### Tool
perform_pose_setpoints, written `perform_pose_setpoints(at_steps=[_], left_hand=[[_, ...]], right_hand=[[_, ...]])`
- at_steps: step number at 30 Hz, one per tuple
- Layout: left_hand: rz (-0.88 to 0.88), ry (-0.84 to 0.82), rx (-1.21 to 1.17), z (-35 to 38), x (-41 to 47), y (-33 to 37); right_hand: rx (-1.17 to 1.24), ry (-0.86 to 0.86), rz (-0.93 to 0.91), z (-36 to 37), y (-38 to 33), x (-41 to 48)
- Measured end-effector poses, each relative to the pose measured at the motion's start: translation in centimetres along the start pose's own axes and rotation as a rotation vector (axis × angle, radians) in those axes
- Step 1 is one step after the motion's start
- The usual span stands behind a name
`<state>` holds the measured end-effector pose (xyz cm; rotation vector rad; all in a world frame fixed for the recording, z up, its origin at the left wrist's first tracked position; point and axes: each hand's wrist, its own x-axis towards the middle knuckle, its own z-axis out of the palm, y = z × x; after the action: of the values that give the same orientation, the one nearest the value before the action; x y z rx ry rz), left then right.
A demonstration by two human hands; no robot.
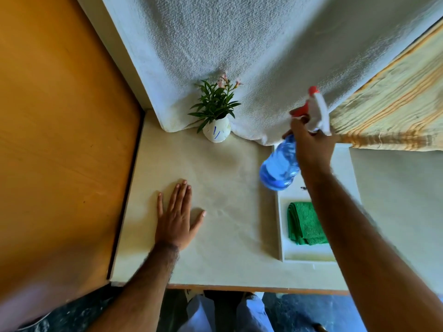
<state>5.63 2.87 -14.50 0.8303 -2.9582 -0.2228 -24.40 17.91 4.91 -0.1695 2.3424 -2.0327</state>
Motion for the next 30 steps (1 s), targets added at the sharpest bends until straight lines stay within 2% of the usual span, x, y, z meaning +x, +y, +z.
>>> perform_pose_setpoints(at_steps=[7, 11, 17, 21, 25, 27, 30], left_hand=[[0.011, 0.018, 0.002, -0.2, 0.0, 0.1], [0.008, 0.015, 0.001, -0.3, 0.1, 0.1], [0.005, 0.004, 0.01, -0.3, 0.1, 0.2], [0.009, -0.005, 0.015, -0.4, 0.0, 0.1], [0.009, -0.01, 0.001, -0.6, 0.0, 0.2], [0.008, -0.015, -0.001, -0.8, 0.0, 0.3], [-0.002, -0.018, -0.001, -1.0, 0.0, 0.4]], right_hand=[[-0.129, 0.087, -0.292, -4.4, 2.6, 4.1], [-0.11, 0.115, -0.286, -4.9, 4.9, 4.8], [-0.067, 0.03, -0.306, -5.0, 6.9, 4.7], [-0.154, 0.006, -0.324, -4.8, 7.6, 4.7], [-0.175, -0.044, -0.259, -5.6, 8.0, 3.8], [-0.257, -0.106, -0.265, -6.9, 8.1, 2.6], [-0.385, -0.083, -0.232, -9.9, 9.6, -0.9]])
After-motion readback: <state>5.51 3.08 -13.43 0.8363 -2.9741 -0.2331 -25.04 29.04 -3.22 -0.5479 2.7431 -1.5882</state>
